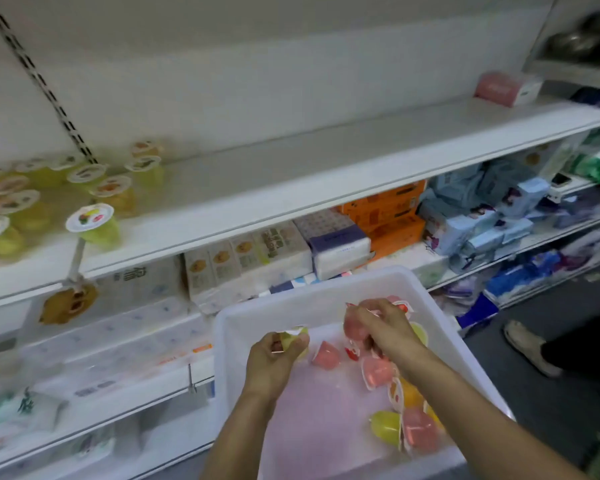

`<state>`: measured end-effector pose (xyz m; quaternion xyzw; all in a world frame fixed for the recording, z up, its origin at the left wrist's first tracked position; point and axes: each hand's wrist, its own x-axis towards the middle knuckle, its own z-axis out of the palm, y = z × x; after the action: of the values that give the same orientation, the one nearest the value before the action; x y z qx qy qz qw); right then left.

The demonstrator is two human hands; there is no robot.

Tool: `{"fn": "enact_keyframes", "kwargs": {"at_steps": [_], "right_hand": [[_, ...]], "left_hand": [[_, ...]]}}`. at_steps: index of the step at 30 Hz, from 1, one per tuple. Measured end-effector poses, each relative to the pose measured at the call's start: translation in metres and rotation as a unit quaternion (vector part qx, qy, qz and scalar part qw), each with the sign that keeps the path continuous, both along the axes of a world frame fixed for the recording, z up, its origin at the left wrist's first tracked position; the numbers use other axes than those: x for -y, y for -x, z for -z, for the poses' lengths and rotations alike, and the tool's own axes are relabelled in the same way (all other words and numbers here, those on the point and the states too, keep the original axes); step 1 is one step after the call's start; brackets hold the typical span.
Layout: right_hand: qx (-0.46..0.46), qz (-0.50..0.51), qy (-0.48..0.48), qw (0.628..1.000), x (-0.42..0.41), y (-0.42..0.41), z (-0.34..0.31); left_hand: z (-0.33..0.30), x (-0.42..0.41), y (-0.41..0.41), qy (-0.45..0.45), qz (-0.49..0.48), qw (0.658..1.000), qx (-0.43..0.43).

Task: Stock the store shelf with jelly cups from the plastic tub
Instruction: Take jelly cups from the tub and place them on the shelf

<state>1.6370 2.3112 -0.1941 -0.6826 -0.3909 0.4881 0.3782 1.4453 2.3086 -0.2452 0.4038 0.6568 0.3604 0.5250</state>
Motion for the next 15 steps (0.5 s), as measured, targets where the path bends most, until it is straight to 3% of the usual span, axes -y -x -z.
{"fn": "enact_keyframes", "kwargs": {"at_steps": [8, 15], "right_hand": [[-0.025, -0.082, -0.111, 0.990, -0.034, 0.091, -0.075], [0.008, -0.144, -0.253, 0.957, -0.110, 0.189, -0.137]], "left_hand": [[-0.089, 0.007, 0.064, -0.123, -0.093, 0.988, 0.024], [-0.150, 0.006, 0.128, -0.200, -0.146, 0.968, -0.034]]}}
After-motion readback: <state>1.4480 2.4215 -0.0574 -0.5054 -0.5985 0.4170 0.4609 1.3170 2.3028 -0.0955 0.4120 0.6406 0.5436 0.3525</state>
